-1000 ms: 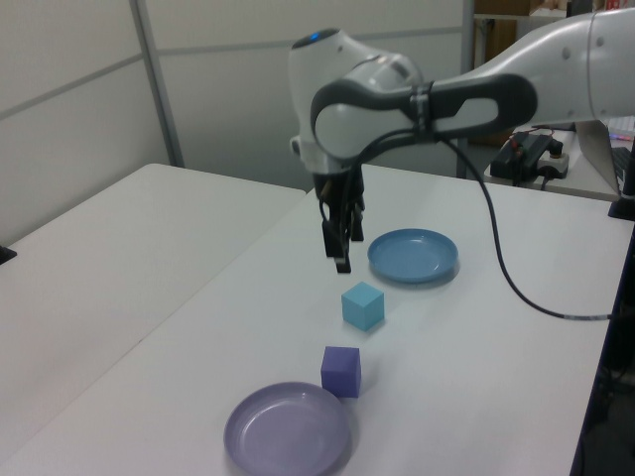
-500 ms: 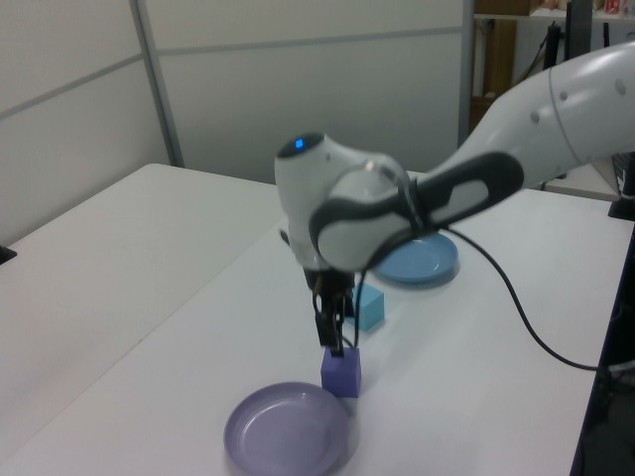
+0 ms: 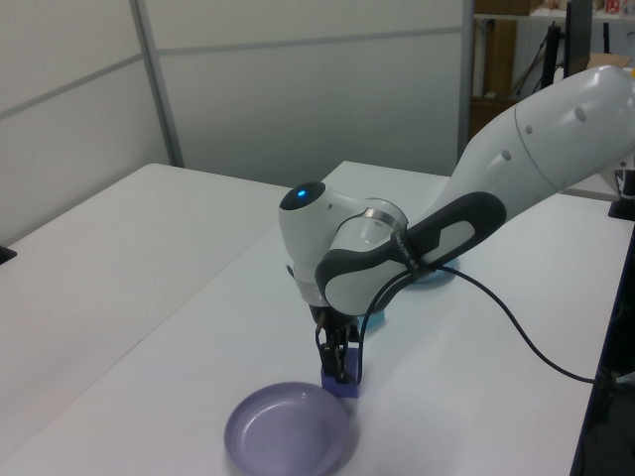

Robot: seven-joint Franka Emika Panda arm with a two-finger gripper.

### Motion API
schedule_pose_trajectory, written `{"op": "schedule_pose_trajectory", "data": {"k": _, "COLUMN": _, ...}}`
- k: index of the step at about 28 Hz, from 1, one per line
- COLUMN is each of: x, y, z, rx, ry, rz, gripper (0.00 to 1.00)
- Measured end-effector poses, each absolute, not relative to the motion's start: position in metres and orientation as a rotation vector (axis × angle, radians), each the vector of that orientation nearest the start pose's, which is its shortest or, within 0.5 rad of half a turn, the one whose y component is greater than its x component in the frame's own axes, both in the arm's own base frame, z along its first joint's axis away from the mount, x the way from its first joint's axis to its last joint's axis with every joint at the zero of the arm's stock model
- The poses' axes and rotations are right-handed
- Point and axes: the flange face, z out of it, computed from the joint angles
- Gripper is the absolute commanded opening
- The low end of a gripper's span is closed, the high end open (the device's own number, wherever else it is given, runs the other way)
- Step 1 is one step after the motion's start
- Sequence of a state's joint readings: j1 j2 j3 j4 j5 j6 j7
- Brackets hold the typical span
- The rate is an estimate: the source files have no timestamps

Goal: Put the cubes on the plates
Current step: 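Close the gripper on the purple cube and lift it, then carry the purple cube over the lavender plate and release it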

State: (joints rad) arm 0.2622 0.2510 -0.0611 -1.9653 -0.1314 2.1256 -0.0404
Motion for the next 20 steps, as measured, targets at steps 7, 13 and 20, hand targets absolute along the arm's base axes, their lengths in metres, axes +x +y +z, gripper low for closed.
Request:
{"op": "schedule_pose_trajectory", "data": {"k": 7, "x": 0.585, "y": 0.114, "z": 0.327, "rx": -3.244, "ry": -0.477, "rz": 0.12, "gripper": 0.42}}
{"op": "schedule_pose_trajectory", "data": {"k": 13, "x": 0.587, "y": 0.114, "z": 0.328, "rx": -3.246, "ry": -0.463, "rz": 0.102, "gripper": 0.03}}
{"op": "schedule_pose_trajectory", "data": {"k": 20, "x": 0.59, "y": 0.115, "z": 0.35, "rx": -3.246, "ry": -0.449, "rz": 0.037, "gripper": 0.04}}
